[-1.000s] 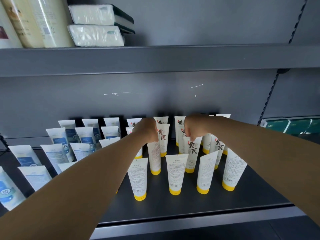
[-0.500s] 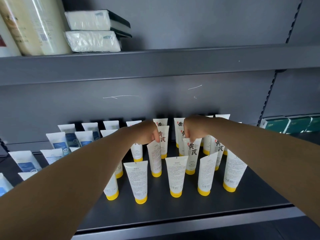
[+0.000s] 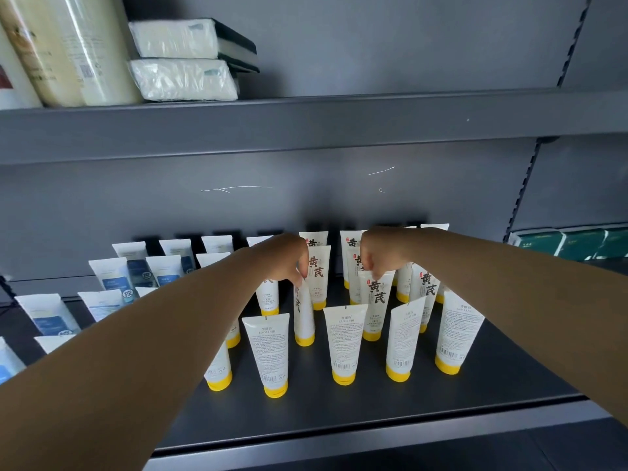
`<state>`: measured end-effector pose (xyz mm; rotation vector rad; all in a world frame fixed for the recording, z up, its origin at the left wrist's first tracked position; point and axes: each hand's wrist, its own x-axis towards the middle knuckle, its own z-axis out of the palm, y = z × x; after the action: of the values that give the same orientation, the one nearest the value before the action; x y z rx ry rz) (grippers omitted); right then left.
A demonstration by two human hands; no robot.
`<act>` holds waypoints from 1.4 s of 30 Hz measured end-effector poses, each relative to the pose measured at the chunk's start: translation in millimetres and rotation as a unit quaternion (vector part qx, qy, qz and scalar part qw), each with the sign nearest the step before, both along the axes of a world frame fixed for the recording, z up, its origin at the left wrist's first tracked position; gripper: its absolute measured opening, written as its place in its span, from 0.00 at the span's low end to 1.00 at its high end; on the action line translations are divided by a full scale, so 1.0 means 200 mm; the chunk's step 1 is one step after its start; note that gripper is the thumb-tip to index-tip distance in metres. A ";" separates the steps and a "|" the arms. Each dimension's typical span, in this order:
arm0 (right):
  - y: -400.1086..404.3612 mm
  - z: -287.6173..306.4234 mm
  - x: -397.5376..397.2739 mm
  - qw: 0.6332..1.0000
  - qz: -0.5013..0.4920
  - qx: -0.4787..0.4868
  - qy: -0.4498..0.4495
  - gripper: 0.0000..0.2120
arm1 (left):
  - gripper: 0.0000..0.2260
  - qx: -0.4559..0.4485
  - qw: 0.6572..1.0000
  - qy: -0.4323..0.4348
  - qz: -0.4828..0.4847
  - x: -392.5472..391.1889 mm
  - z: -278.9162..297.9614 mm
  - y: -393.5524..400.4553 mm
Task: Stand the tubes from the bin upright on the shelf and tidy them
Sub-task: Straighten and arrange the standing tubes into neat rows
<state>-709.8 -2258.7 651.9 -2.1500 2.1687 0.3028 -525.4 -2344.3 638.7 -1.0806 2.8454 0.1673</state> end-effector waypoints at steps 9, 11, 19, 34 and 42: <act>0.04 0.04 -0.01 0.999 -0.011 -0.014 -0.029 0.09 | 0.10 0.025 0.996 0.078 0.020 -0.04 -0.02 0.02; 0.04 0.03 -0.02 0.999 -0.011 -0.016 -0.035 0.08 | 0.10 0.022 0.996 0.084 0.022 -0.05 -0.03 0.02; 0.03 0.01 -0.03 0.999 -0.009 -0.029 -0.039 0.06 | 0.10 0.014 0.994 0.097 0.040 -0.10 -0.05 0.02; 0.01 0.03 -0.01 0.998 -0.024 -0.022 -0.055 0.07 | 0.10 0.013 0.993 0.110 0.040 -0.11 -0.05 0.03; 0.03 0.04 -0.01 0.999 -0.025 -0.003 -0.039 0.09 | 0.12 0.011 0.995 0.085 0.046 -0.14 -0.03 0.04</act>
<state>-711.1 -2253.6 659.8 -2.0697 2.1796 0.2060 -553.5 -2335.5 631.9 -1.2522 2.9341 0.3114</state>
